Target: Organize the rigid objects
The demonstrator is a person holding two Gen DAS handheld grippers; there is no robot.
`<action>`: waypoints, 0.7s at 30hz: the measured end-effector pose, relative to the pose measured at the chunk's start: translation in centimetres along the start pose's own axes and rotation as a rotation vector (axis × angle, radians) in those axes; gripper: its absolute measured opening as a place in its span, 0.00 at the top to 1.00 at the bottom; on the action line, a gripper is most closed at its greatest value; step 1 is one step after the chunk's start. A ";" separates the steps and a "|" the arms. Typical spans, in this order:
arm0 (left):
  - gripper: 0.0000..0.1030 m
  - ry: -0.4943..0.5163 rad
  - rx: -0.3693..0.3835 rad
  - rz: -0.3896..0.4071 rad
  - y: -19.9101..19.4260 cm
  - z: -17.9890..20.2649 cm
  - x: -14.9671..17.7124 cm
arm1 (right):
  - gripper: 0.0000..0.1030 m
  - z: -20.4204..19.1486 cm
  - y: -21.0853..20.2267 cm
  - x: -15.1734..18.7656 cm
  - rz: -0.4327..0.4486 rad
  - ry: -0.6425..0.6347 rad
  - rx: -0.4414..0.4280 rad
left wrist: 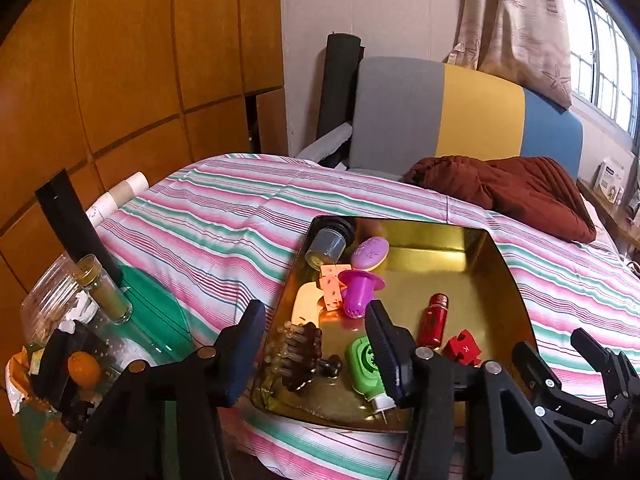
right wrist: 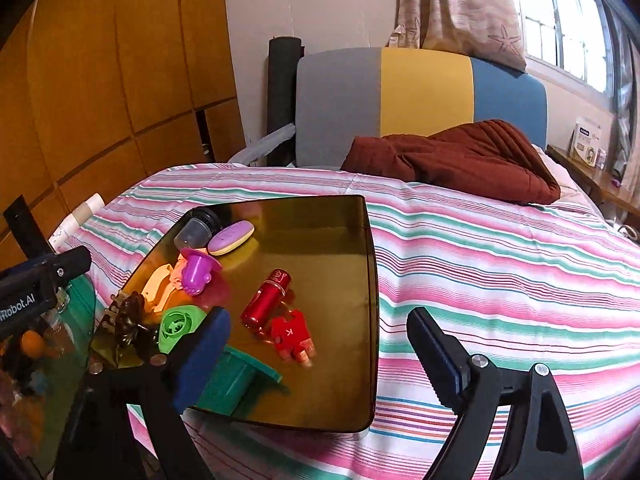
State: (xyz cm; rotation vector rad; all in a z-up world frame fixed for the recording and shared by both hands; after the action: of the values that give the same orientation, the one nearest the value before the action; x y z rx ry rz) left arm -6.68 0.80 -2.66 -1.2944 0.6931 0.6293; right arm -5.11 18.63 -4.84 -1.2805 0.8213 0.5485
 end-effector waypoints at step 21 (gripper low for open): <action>0.52 0.009 0.034 0.041 -0.6 0.5 -0.1 | 0.12 -0.7 -0.4 0.1 0.005 -0.034 0.006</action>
State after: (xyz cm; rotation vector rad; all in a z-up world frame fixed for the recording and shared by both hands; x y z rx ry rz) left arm -6.24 1.23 -2.11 -1.2548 0.7369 0.6429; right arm -4.92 17.86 -4.77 -1.2607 0.7971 0.5703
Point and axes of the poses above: each gripper's, at about its wrist camera, not at the fingertips, and y roughly the way its jaws point, z to its right, x to its underside, the point moved 8 cm from there along y, roughly the way its jaws point, and after that the axes turned 13 degrees about x, right-handed, at the moved point
